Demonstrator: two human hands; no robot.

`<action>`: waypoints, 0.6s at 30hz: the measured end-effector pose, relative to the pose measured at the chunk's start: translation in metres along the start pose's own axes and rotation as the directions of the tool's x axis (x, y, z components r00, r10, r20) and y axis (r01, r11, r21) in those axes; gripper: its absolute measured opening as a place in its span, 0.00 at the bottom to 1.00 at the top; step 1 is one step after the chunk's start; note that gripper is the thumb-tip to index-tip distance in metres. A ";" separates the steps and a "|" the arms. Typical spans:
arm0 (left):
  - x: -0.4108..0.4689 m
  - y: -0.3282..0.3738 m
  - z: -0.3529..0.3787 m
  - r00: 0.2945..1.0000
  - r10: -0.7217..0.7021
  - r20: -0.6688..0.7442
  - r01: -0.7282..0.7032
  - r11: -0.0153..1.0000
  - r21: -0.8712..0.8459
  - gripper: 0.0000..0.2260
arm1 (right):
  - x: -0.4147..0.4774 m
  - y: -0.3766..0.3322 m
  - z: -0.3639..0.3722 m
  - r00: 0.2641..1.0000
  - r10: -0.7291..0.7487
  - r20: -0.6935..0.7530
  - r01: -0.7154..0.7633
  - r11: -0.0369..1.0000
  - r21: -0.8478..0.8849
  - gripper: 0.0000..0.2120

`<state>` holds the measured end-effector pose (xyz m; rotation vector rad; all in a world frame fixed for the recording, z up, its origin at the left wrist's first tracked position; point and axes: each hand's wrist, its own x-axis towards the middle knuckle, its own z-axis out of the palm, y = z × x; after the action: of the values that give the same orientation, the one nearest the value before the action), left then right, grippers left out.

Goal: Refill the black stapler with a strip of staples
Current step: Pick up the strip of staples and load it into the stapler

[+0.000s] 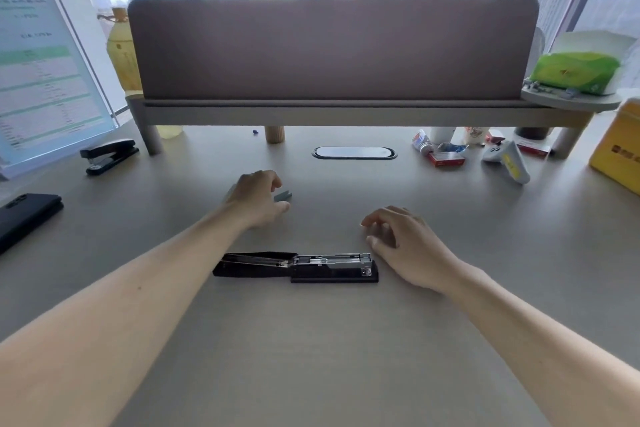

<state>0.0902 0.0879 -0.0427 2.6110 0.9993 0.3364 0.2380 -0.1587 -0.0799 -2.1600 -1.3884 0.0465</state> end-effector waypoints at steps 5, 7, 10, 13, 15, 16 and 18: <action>0.020 0.000 0.012 0.996 0.031 -0.086 -0.031 1.000 0.004 0.13 | 0.006 0.006 0.006 0.998 -0.051 -0.040 0.051 0.999 0.007 0.09; 0.024 -0.001 0.016 0.992 0.057 -0.112 -0.057 0.998 0.006 0.08 | 0.006 0.007 0.007 0.998 -0.054 -0.035 0.055 0.998 0.009 0.09; 0.020 0.004 0.017 0.989 0.092 -0.116 -0.092 0.996 0.009 0.07 | 0.006 0.007 0.007 0.998 -0.046 -0.040 0.046 0.999 0.003 0.09; 0.004 0.018 0.013 0.979 0.178 -0.098 -0.187 0.979 -0.081 0.08 | 0.004 0.007 0.006 0.999 -0.025 -0.035 0.025 0.999 0.023 0.10; -0.015 0.032 0.011 0.958 0.277 -0.075 -0.286 0.945 -0.162 0.09 | 0.003 0.005 0.005 0.999 0.011 -0.049 -0.007 0.997 0.083 0.10; -0.025 0.038 0.010 0.943 0.327 -0.065 -0.334 0.924 -0.188 0.10 | 0.003 0.003 0.004 0.997 0.043 -0.061 -0.034 0.990 0.135 0.09; -0.042 0.048 0.009 0.912 0.404 -0.066 -0.408 0.885 -0.225 0.10 | 0.005 -0.005 0.000 0.990 0.119 -0.074 -0.097 0.962 0.255 0.08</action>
<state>0.0916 0.0238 -0.0368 2.5793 0.3727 0.5418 0.2360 -0.1534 -0.0761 -1.9993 -1.1475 0.1574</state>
